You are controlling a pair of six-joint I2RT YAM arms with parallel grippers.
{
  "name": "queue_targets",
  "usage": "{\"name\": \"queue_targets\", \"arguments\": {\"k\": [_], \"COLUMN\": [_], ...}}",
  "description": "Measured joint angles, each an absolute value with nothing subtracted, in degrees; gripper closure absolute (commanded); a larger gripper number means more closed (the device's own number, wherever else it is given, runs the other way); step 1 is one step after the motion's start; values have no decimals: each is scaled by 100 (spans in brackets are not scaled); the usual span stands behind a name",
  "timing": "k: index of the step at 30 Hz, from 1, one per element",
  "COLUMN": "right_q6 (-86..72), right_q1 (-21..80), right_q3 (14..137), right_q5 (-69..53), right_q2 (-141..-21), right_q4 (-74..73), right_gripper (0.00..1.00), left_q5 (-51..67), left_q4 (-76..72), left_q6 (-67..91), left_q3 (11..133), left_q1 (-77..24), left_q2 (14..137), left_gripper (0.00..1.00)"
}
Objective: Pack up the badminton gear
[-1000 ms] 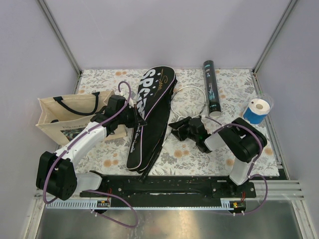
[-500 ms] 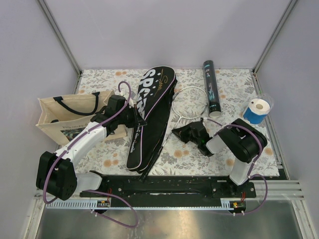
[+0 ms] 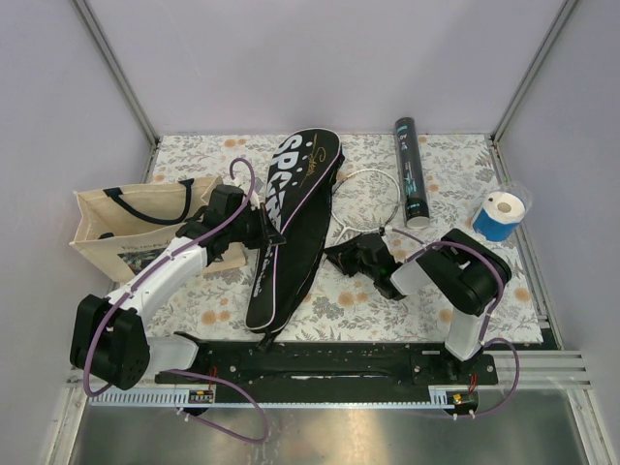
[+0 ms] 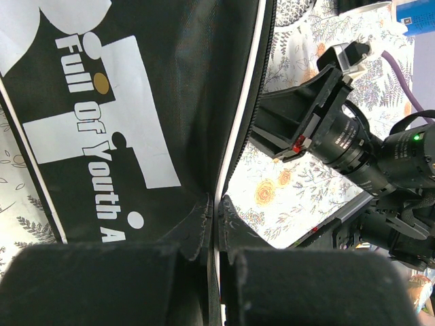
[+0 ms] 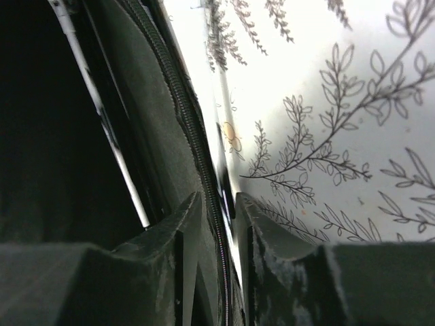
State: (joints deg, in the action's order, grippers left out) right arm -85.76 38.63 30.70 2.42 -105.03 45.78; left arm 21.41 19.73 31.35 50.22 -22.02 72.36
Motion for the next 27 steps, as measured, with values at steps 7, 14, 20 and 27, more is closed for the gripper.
{"name": "queue_targets", "arguments": {"k": [7,14,20,27], "right_q6": [-8547,-7793,-6978,-6141], "right_q1": [4042,4036,3992,3634], "right_q3": [3159,3151,3227,3610], "right_q5": [580,663,954,910], "right_q2": [-10464,-9765,-8211,-7306], "right_q4": [4215,3603,2279,934], "right_gripper": [100,100,100,100], "left_q5": [2137,2097,2008,2005], "left_q4": [1973,2010,2106,2108], "left_q6": [3133,3103,2967,2939], "left_q3": [5019,5017,5017,5017], "left_q1": [-2198,-2198,-2198,-2198], "left_q2": [7177,7155,7137,7137], "left_gripper": [100,100,100,100]}}
